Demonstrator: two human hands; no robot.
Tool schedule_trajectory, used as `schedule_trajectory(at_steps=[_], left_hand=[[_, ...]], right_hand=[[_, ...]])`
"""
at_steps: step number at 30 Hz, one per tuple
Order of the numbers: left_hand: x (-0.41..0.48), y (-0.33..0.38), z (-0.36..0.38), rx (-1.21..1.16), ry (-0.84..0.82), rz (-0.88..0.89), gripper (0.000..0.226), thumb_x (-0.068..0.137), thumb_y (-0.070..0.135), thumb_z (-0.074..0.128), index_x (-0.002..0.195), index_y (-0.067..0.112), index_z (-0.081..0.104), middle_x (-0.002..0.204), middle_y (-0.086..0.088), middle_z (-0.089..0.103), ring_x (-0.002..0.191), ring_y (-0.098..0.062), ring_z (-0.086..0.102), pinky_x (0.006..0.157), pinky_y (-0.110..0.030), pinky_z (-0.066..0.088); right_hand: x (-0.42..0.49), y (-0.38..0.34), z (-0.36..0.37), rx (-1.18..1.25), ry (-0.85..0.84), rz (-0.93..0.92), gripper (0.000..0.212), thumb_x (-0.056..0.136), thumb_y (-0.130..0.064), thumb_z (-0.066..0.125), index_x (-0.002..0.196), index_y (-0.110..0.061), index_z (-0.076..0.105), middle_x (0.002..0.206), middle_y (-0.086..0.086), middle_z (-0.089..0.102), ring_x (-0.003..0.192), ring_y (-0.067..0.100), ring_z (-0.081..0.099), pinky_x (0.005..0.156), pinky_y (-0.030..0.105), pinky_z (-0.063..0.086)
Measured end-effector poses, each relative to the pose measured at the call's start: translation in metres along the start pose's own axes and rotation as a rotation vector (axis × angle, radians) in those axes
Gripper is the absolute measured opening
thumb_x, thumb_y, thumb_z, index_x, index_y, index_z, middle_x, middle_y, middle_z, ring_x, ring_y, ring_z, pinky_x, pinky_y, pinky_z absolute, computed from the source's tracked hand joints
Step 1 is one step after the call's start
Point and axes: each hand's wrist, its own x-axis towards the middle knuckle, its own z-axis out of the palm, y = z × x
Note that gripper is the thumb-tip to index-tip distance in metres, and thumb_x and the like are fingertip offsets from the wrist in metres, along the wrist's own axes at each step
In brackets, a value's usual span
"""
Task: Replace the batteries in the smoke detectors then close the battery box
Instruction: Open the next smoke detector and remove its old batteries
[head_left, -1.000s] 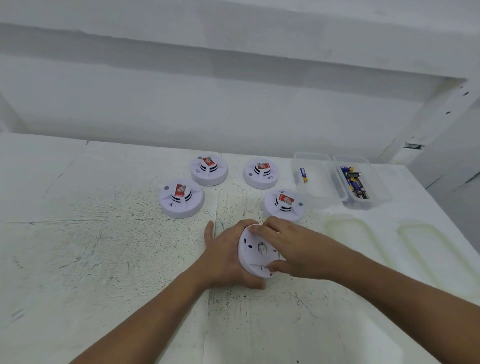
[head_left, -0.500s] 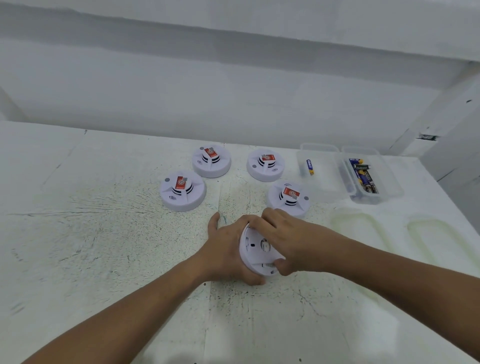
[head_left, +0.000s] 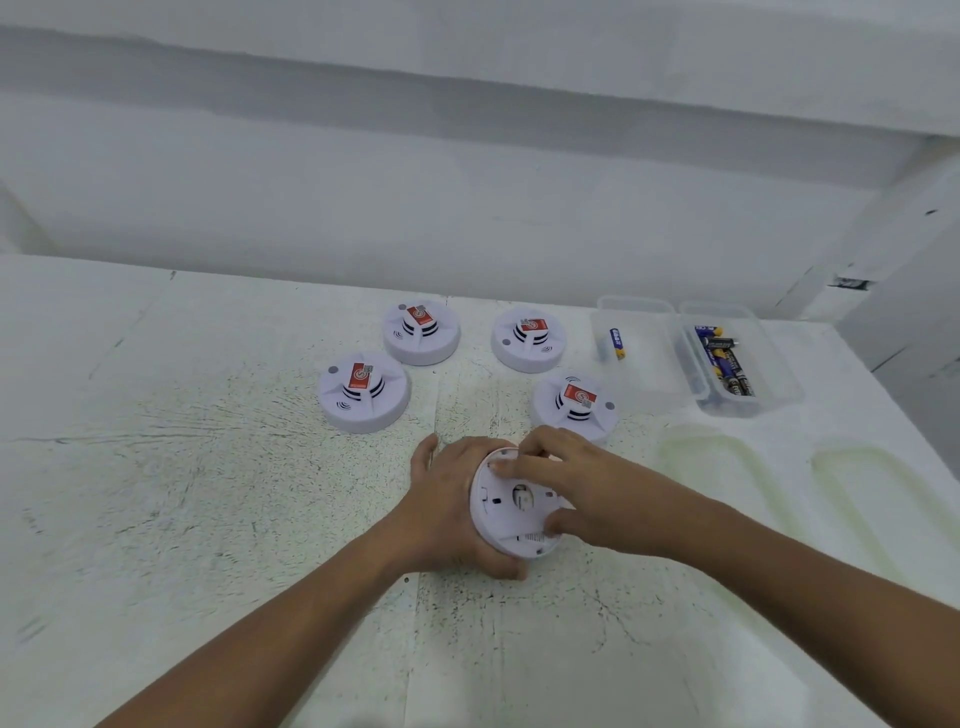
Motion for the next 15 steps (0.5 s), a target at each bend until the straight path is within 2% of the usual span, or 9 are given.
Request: schedule_trajectory(at_steps=[5, 7, 10, 13, 15], left_hand=[[0.001, 0.002, 0.001, 0.006, 0.018, -0.027, 0.108, 0.034, 0.075, 0.061, 0.131, 0.039, 0.034, 0.115, 0.043, 0.023, 0.119, 0.013, 0.026, 0.116, -0.039, -0.005], [0.000, 0.004, 0.001, 0.008, 0.001, -0.037, 0.102, 0.034, 0.076, 0.061, 0.127, 0.046, 0.033, 0.112, 0.044, 0.023, 0.113, 0.023, 0.025, 0.116, -0.037, -0.006], [-0.001, 0.004, 0.002, -0.019, -0.002, -0.049, 0.098, 0.034, 0.075, 0.065, 0.121, 0.053, 0.027, 0.113, 0.045, 0.025, 0.109, 0.036, 0.015, 0.116, -0.035, -0.009], [-0.002, 0.003, 0.004, -0.051, 0.006, -0.073, 0.094, 0.035, 0.071, 0.068, 0.119, 0.054, 0.030, 0.114, 0.044, 0.031, 0.110, 0.036, 0.019, 0.117, -0.036, -0.008], [-0.004, 0.004, 0.004, -0.080, 0.011, -0.070, 0.089, 0.036, 0.068, 0.071, 0.115, 0.056, 0.032, 0.115, 0.043, 0.037, 0.110, 0.033, 0.025, 0.117, -0.036, -0.007]], right_hand=[[-0.002, -0.004, -0.001, 0.165, 0.046, 0.066, 0.061, 0.078, -0.008, 0.069, 0.127, -0.029, 0.040, 0.124, -0.008, 0.040, 0.115, 0.007, 0.036, 0.089, 0.026, 0.043], [-0.004, -0.006, -0.003, 0.199, 0.078, 0.076, 0.052, 0.078, -0.005, 0.067, 0.117, -0.026, 0.041, 0.121, -0.006, 0.046, 0.110, 0.012, 0.042, 0.085, 0.030, 0.045], [-0.007, -0.007, -0.002, 0.216, 0.102, 0.097, 0.044, 0.082, -0.006, 0.065, 0.110, -0.027, 0.037, 0.115, -0.003, 0.050, 0.099, 0.015, 0.046, 0.076, 0.028, 0.044], [-0.015, -0.007, 0.003, 0.345, 0.192, 0.140, 0.046, 0.084, -0.010, 0.063, 0.106, -0.035, 0.031, 0.101, -0.006, 0.048, 0.083, 0.018, 0.049, 0.066, 0.030, 0.046], [-0.023, -0.007, 0.008, 0.483, 0.296, 0.207, 0.055, 0.082, -0.010, 0.064, 0.109, -0.041, 0.027, 0.094, -0.010, 0.046, 0.078, 0.022, 0.054, 0.063, 0.030, 0.047]])
